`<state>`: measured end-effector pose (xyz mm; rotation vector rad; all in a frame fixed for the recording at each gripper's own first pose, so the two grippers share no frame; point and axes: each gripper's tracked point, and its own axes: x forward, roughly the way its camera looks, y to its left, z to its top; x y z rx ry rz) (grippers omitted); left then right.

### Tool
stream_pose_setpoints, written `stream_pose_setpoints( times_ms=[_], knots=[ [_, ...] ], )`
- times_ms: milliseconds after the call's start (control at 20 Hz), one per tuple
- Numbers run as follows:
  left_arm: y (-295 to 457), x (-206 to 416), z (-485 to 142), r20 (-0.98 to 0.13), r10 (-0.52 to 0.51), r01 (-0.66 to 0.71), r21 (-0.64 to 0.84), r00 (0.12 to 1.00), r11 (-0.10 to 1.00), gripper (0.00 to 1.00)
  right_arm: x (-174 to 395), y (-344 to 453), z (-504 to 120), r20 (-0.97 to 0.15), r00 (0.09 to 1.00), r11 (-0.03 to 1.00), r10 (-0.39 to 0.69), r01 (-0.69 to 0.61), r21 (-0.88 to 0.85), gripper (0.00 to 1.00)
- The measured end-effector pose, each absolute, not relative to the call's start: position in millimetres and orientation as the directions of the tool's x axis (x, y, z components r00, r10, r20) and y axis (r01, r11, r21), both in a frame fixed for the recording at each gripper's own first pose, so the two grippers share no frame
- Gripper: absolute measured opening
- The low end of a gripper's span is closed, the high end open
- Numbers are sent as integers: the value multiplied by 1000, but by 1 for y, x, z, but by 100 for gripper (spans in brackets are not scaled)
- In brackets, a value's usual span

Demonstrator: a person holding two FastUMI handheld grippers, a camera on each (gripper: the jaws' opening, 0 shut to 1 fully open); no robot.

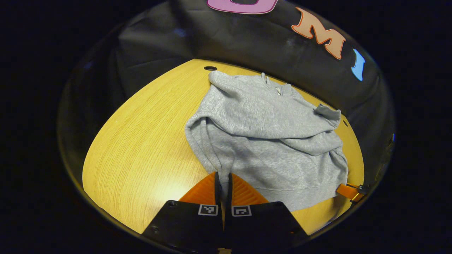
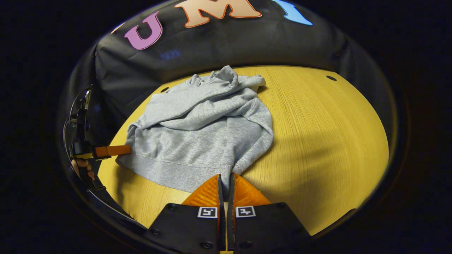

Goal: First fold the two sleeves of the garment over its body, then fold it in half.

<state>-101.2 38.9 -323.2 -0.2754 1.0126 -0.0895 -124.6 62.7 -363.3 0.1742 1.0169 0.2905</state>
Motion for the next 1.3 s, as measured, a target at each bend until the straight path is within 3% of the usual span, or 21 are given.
stream_pose_setpoints(
  times_ms=[400, 1050, 1300],
  knots=[
    [33, -85, -284, -787, -261, -75, -361, 559, 929, 0, -97, 70, -318, -760, 518, 916, 393, -151, 371, 4],
    [33, -5, -230, -715, -347, -47, -468, 607, 882, 2, -15, 86, -273, -705, 552, 856, 446, -32, 517, 4],
    [38, 23, -232, -725, -371, -104, -518, 581, 849, 0, 26, 100, -258, -692, 557, 828, 458, 16, 561, 4]
  ],
)
